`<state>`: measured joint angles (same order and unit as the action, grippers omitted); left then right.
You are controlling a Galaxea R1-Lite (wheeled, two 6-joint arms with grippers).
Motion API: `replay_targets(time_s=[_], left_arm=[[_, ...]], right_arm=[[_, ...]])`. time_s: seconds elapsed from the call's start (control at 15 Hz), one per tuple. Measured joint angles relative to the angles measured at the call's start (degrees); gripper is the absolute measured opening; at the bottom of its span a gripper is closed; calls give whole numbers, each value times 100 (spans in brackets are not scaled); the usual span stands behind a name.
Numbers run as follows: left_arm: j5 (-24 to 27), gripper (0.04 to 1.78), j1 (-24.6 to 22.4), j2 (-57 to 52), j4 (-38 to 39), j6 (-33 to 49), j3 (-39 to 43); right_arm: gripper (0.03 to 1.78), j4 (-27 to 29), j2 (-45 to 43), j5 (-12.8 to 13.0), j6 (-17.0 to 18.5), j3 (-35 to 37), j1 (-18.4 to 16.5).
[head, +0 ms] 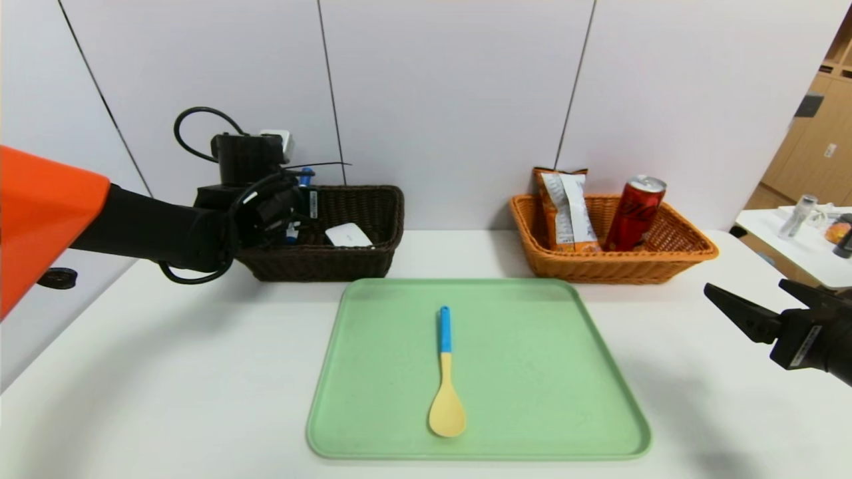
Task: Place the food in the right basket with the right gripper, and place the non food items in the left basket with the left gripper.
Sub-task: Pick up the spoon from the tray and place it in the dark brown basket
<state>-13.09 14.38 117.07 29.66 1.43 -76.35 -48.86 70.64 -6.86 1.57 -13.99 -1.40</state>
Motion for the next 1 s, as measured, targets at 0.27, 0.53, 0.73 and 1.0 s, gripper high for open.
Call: replay_targets(time_s=[0.27,0.53,0.73,1.0], left_arm=[[1,16,2,121,46,-5,2],[-22,66,2,143,99,11,28],[-30,100,2,138,347,2,56],[-2,129,210,-196,324,63,173]], right_arm=[[169,0,0,0,16,16,-2],[169,5,0,1,16,33,0],[169,0,0,1,16,44,0],[169,0,0,6,18,50,-2]])
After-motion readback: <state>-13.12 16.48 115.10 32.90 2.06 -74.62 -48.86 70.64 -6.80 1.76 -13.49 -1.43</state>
